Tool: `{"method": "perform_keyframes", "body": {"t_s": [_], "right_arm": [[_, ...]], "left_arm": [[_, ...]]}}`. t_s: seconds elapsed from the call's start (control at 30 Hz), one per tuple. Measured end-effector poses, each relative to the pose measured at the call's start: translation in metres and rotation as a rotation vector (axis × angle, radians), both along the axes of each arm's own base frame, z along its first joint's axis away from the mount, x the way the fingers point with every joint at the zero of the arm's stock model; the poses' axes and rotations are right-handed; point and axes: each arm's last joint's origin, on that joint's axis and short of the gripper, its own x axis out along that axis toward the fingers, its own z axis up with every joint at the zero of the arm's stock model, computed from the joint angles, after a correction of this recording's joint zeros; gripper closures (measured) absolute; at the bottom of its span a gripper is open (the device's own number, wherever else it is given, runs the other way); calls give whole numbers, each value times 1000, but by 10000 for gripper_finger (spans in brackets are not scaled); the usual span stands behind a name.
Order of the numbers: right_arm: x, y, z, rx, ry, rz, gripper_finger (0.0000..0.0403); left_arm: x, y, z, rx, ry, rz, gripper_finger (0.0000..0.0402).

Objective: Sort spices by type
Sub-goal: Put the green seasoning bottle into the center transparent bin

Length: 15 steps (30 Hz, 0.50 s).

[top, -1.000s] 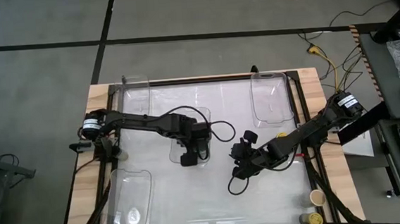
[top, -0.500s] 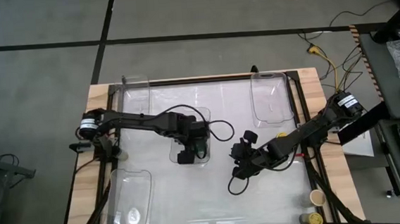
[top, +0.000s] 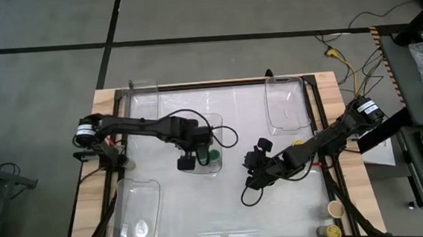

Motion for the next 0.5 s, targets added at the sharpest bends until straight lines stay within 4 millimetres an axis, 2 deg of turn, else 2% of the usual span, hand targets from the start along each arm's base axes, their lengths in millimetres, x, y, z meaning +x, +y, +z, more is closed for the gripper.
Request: {"method": "perform_keyframes", "body": {"t_s": [0.1, 0.23, 0.5], "right_arm": [[0, 0, 0, 1, 0, -1, 273], [0, 0, 0, 8, -4, -9, 270], [0, 0, 0, 9, -5, -11, 284]], "left_arm": [[-3, 4, -18, 55, 15, 20, 88], [-3, 5, -31, 51, -11, 37, 88], [4, 3, -26, 17, -91, 49, 88]]}}
